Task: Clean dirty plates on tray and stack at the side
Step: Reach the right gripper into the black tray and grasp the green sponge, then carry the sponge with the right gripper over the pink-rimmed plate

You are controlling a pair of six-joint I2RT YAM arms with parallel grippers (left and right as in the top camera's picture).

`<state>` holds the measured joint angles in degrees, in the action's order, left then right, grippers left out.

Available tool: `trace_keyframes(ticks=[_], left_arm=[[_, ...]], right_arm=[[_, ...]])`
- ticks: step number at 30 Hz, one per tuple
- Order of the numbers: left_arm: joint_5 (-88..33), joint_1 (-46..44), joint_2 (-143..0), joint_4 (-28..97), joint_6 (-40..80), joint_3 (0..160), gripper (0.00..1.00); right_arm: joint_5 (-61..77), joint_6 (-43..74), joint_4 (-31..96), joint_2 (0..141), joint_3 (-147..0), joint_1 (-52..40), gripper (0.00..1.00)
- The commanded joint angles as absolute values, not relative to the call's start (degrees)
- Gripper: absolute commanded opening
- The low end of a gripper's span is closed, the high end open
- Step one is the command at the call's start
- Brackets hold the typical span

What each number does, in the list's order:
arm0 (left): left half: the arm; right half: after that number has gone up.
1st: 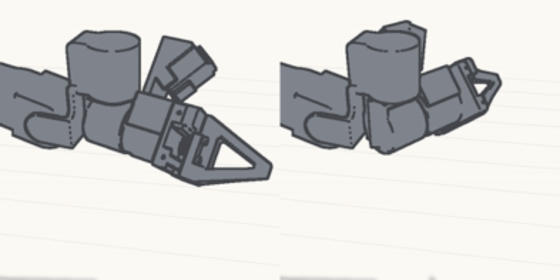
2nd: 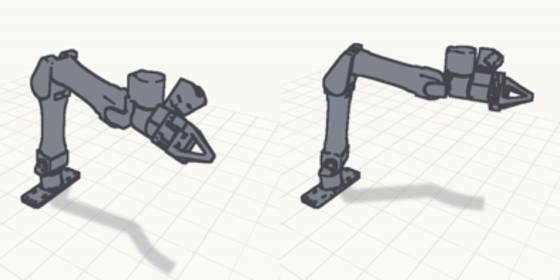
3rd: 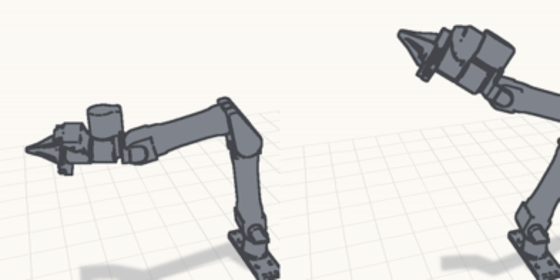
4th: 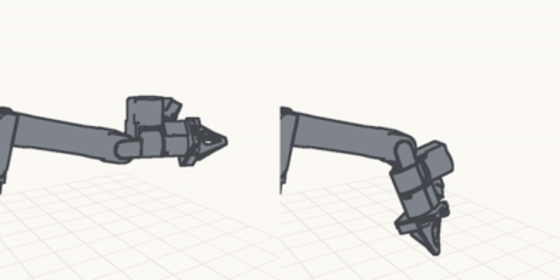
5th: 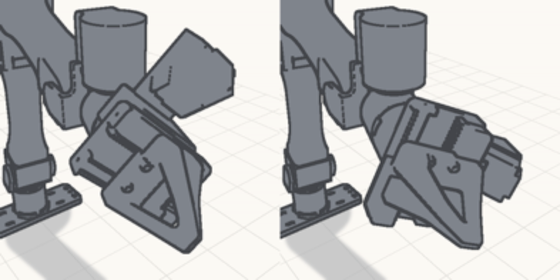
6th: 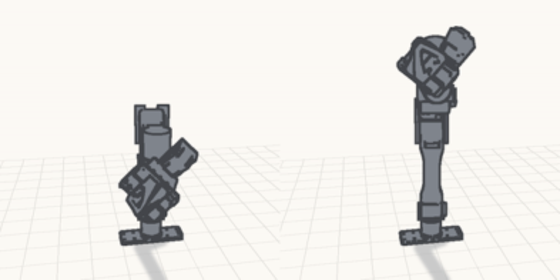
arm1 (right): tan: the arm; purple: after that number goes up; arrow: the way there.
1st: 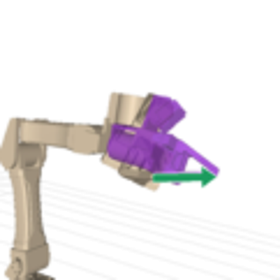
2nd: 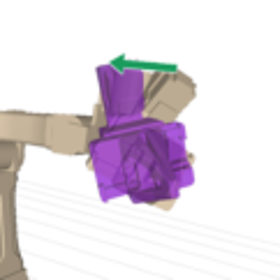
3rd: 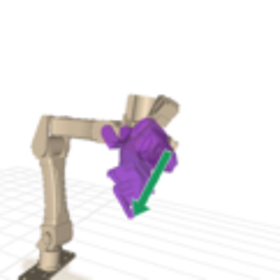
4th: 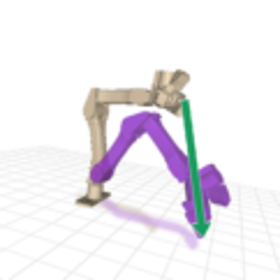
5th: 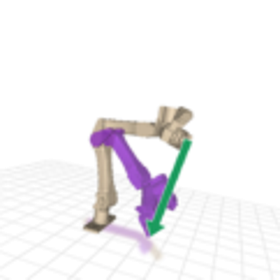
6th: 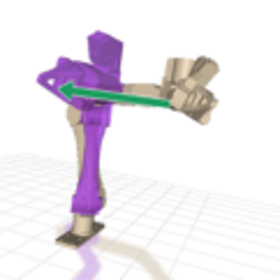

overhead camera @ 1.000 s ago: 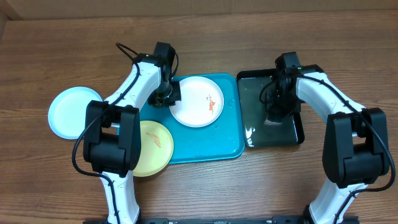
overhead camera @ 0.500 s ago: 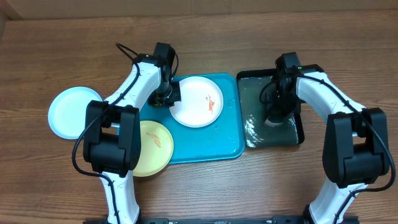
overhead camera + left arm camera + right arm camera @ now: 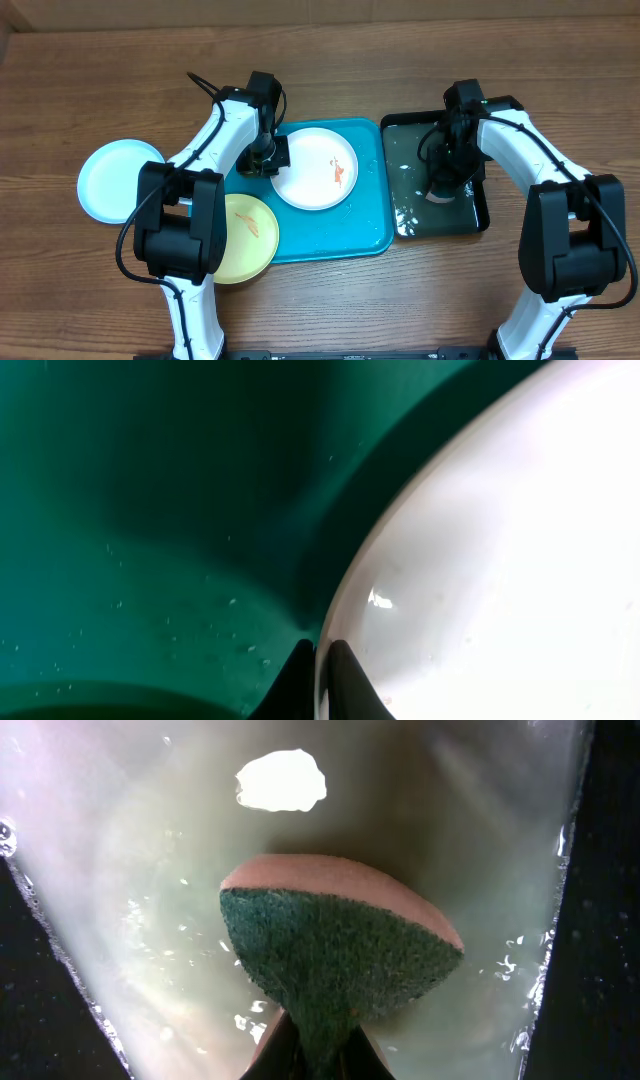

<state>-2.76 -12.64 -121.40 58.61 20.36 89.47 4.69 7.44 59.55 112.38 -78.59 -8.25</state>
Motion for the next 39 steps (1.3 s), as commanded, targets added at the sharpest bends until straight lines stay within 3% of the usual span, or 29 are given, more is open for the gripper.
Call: trace_keyframes(ticks=[1, 18, 21, 24, 27, 36, 39], left_arm=[[-2.42, -12.45, -120.97, 57.71, 19.46, 89.12, 0.09], [-2.59, -12.45, -120.97, 57.28, 19.49, 89.12, 0.1], [-2.59, -12.45, -120.97, 56.62, 19.49, 89.12, 0.17], [-2.59, -12.45, -120.99, 56.23, 19.49, 89.12, 0.18], [-2.59, -12.45, -120.99, 56.25, 19.49, 89.12, 0.04], [-6.35, -12.45, -120.99, 58.43, 19.49, 89.12, 0.04], [-7.05, -12.45, -120.99, 58.72, 19.44, 89.12, 0.17]], right_arm=[[5.41, 7.07, 59.27, 110.67, -80.4, -8.21, 0.04], [5.61, 7.05, 57.47, 110.52, -76.29, -8.29, 0.04], [5.63, 7.05, 58.37, 110.5, -77.91, -8.29, 0.04], [5.63, 7.05, 59.31, 110.48, -79.42, -8.29, 0.04], [5.63, 7.05, 59.51, 110.48, -79.85, -8.32, 0.04], [4.78, 7.03, 67.55, 110.48, -87.79, -8.32, 0.04], [4.78, 5.72, 70.08, 110.45, -89.49, -8.71, 0.04]])
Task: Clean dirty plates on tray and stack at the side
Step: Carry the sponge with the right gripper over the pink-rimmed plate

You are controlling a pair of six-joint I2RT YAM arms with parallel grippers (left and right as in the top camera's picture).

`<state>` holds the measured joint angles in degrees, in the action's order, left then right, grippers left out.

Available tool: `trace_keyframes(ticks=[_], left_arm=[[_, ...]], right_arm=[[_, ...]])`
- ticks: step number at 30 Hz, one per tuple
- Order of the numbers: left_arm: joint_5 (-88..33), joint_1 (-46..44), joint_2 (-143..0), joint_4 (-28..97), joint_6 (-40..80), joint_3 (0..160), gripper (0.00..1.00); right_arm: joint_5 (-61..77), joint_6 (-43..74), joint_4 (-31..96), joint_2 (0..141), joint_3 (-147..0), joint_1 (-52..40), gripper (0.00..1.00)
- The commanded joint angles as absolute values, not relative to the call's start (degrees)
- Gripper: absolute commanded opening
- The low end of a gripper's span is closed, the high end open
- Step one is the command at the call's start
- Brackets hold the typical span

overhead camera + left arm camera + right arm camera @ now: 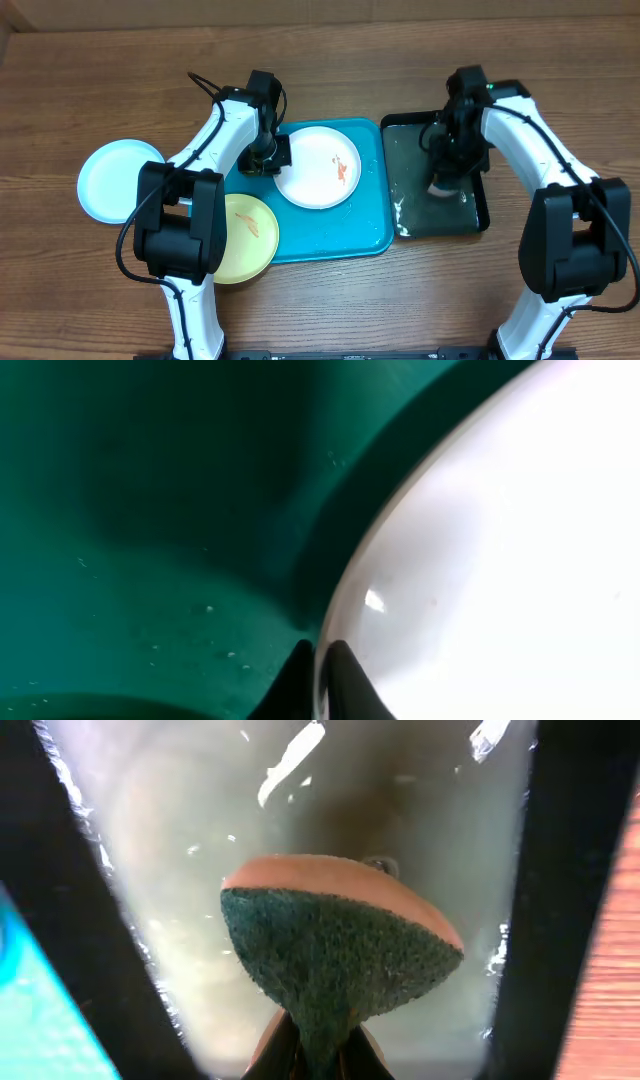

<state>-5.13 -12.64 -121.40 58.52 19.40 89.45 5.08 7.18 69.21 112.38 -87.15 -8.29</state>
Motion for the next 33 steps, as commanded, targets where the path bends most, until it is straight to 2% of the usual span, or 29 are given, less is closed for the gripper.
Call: trace_keyframes(ticks=[1, 4, 6, 11, 15, 21, 22, 26, 27, 29, 33], left_arm=[[-7.01, -12.45, -120.99, 58.57, 19.44, 89.12, 0.2], [-6.87, -12.45, -120.99, 57.32, 19.27, 89.12, 0.21], [-6.98, -12.45, -120.99, 56.99, 19.27, 89.12, 0.04], [-7.51, -12.8, -120.99, 58.0, 19.27, 89.12, 0.04], [-7.51, -12.88, -120.99, 58.22, 19.27, 89.12, 0.04], [-7.51, -12.88, -120.99, 59.13, 19.29, 89.12, 0.05], [-7.51, -12.88, -120.99, 59.33, 19.29, 89.12, 0.11], [-7.29, -12.88, -120.97, 59.0, 19.29, 89.12, 0.17], [-7.31, -12.88, -120.97, 58.57, 19.29, 89.12, 0.17], [-7.31, -12.88, -120.99, 57.25, 19.29, 89.12, 0.04], [-7.33, -12.88, -120.99, 56.07, 19.29, 89.12, 0.04]], right_arm=[[4.8, 5.69, 70.32, 110.45, -89.49, -9.02, 0.04], [4.8, 5.69, 70.83, 110.45, -89.49, -10.2, 0.04], [4.8, 5.67, 70.81, 110.45, -89.49, -11.14, 0.04], [4.16, 3.7, 71.29, 110.48, -89.38, -14.41, 0.04], [-4.21, 5.52, 70.96, 110.48, -89.32, -16.14, 0.04], [-2.66, 6.04, 70.89, 110.48, -89.32, -16.23, 0.04], [-2.39, 6.02, 70.83, 110.48, -89.32, -16.23, 0.04], [-1.19, 6.0, 70.81, 110.48, -89.32, -16.23, 0.04], [-1.21, 6.0, 70.74, 110.48, -89.32, -16.23, 0.04], [-1.21, 6.0, 70.3, 110.48, -89.32, -16.23, 0.04], [-1.17, 6.0, 70.28, 110.48, -90.0, -16.05, 0.04]])
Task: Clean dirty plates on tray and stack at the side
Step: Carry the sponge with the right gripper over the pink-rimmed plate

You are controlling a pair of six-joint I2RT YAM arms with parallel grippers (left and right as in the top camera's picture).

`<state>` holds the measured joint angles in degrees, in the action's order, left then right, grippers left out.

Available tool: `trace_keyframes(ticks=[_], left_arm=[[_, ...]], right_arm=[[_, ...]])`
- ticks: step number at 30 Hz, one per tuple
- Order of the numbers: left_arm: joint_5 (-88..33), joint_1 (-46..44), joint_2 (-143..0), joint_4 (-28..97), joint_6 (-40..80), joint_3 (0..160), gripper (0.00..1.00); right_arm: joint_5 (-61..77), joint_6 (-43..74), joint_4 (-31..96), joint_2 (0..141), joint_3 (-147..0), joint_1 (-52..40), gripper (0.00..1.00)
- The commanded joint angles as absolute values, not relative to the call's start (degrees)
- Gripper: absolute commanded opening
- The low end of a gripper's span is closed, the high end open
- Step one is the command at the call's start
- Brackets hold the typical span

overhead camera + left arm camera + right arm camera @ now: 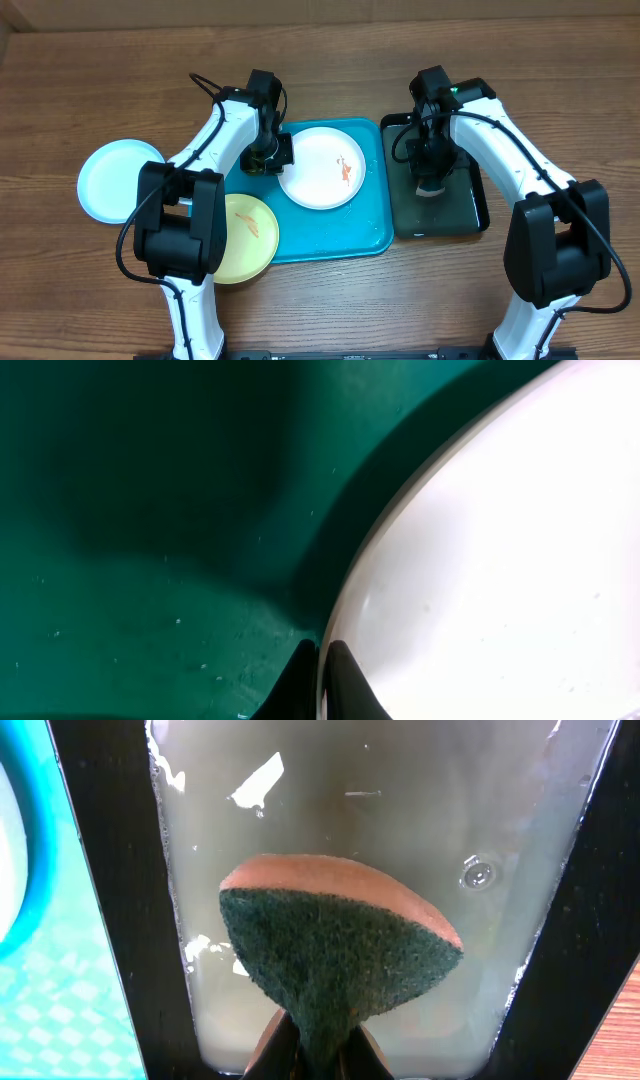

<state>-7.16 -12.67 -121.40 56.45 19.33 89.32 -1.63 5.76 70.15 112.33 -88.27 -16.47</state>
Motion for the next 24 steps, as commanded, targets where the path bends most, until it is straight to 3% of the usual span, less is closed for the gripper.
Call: trace_keyframes(ticks=[1, 13, 24], left_arm=[[-7.35, -12.88, -120.99, 56.1, 19.29, 89.12, 0.04], [-7.35, -12.88, -120.99, 56.18, 19.27, 89.12, 0.04], [-7.35, -12.88, -120.97, 56.36, 19.27, 89.12, 0.04]], right_arm=[[-1.21, 6.0, 70.91, 110.45, -90.5, -16.05, 0.04], [-1.17, 6.0, 79.48, 110.45, -100.64, -16.01, 0.04], [1.61, 6.0, 76.29, 110.48, -95.94, -16.03, 0.04]])
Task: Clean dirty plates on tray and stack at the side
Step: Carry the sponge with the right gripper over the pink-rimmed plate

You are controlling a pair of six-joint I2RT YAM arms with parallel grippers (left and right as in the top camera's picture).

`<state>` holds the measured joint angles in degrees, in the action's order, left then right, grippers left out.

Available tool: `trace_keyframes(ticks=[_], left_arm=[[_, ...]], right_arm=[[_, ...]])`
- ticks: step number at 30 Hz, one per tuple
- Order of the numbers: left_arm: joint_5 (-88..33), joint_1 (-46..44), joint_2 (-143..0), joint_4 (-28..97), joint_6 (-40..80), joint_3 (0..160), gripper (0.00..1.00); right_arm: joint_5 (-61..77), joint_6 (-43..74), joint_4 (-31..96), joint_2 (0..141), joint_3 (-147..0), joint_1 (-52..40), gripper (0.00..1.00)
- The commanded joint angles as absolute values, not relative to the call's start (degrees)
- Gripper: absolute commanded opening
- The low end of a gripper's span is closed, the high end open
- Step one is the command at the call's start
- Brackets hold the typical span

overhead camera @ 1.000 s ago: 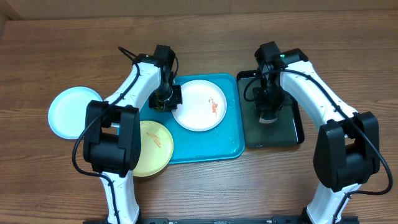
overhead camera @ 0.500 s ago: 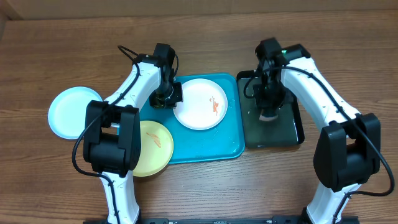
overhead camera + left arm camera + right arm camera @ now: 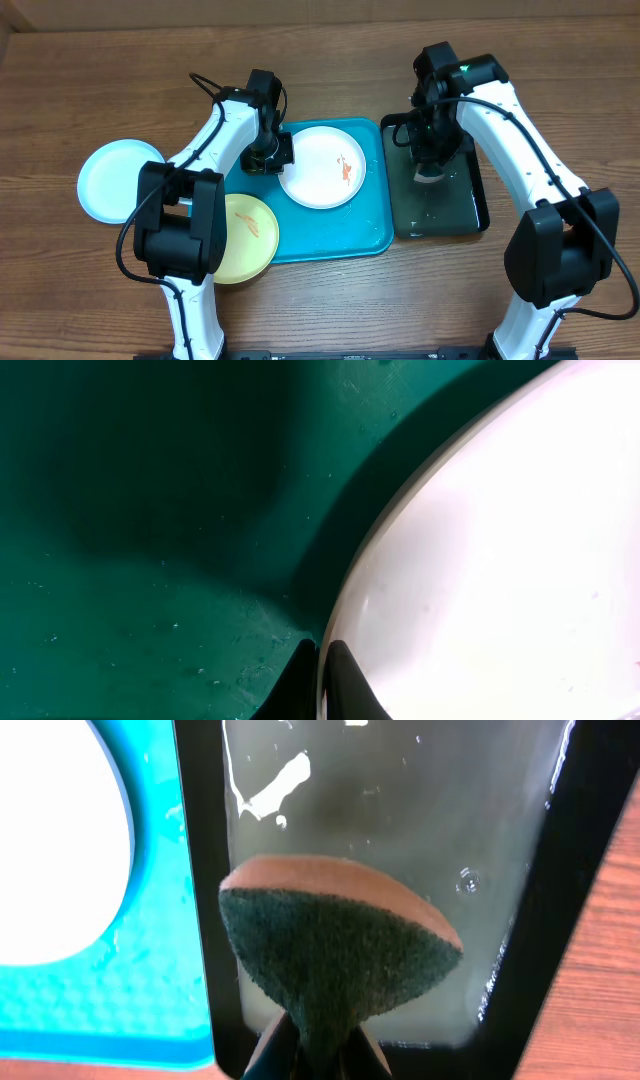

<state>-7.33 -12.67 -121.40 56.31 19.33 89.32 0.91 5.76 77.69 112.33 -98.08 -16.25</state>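
Note:
A white plate [image 3: 321, 166] with an orange smear lies on the teal tray [image 3: 340, 235]. My left gripper [image 3: 270, 155] is shut on that plate's left rim; the left wrist view shows both fingers pinching the white plate [image 3: 490, 560] edge at my left gripper [image 3: 322, 680]. My right gripper [image 3: 430, 165] is shut on a green-and-tan sponge [image 3: 335, 950], held above the black water tray [image 3: 470, 215]. A yellow plate [image 3: 245, 235] with an orange smear sits at the teal tray's front left corner. A pale blue plate [image 3: 112, 180] lies on the table at far left.
The black water tray [image 3: 490, 780] holds murky water and stands right of the teal tray [image 3: 150, 970]. Brown wooden table [image 3: 90, 290] surrounds everything. A cable loops over the left arm.
My right gripper with the sponge has risen higher over the black tray's left side, so the teal tray and white plate now show in its view. The left gripper still holds the plate rim.
The sponge was first down in the water of the black tray, right gripper shut on it. It then hung above the water, moved toward the tray's left side, and now stands higher near the teal tray. The left gripper stayed shut on the white plate's rim throughout.

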Motion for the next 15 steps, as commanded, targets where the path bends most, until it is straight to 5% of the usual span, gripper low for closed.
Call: trace_keyframes(ticks=[1, 15], left_arm=[[-7.35, -12.88, -120.99, 56.36, 19.27, 89.12, 0.04], [-7.53, -12.88, -120.99, 56.07, 19.27, 89.12, 0.04]], right_arm=[[1.61, 6.0, 75.24, 110.48, -94.94, -16.01, 0.04], [7.51, 5.98, 75.96, 110.24, -97.3, -16.01, 0.04]])
